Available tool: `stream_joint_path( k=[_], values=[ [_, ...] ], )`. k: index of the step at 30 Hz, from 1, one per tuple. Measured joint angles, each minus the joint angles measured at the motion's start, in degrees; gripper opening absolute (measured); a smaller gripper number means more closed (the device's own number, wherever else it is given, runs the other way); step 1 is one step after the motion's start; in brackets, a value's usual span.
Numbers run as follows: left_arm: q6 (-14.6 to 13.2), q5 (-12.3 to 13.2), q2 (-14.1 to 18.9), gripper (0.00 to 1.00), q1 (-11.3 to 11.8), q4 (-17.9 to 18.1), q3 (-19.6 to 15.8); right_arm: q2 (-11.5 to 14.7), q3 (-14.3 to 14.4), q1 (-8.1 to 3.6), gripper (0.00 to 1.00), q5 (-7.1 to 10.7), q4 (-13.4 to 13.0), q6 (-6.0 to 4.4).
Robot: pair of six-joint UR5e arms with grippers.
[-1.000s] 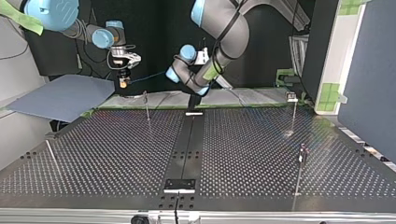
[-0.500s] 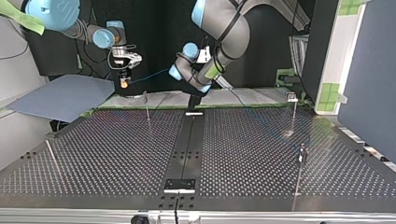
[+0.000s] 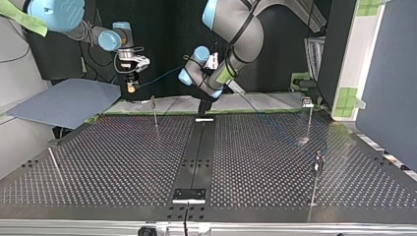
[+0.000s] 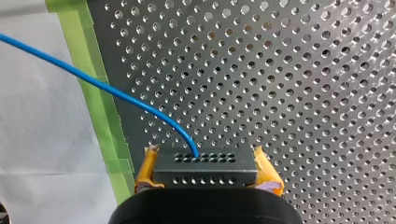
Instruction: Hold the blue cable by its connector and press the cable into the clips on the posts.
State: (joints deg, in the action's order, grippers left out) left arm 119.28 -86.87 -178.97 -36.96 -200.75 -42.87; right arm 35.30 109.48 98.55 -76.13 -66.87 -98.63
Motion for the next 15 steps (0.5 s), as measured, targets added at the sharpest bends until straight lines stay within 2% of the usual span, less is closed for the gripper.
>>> stream_joint_path(
  k=[7, 12, 15],
  values=[
    [2.61, 3.09, 0.00, 0.00, 0.09, -1.30, -0.24, 0.00, 0.01, 0.02, 0.00, -0.01, 0.08, 0.00],
    [1.43, 2.09, 0.28, 0.00, 0.50, -3.17, -0.46, 0.00, 0.00, -0.20, 0.00, -0.01, 0.14, -0.48],
    [0.23, 0.79, 1.20, 0.00, 0.62, -3.00, -1.32, 0.00, -0.01, -0.62, 0.00, 0.00, 0.15, -1.04]
  ],
)
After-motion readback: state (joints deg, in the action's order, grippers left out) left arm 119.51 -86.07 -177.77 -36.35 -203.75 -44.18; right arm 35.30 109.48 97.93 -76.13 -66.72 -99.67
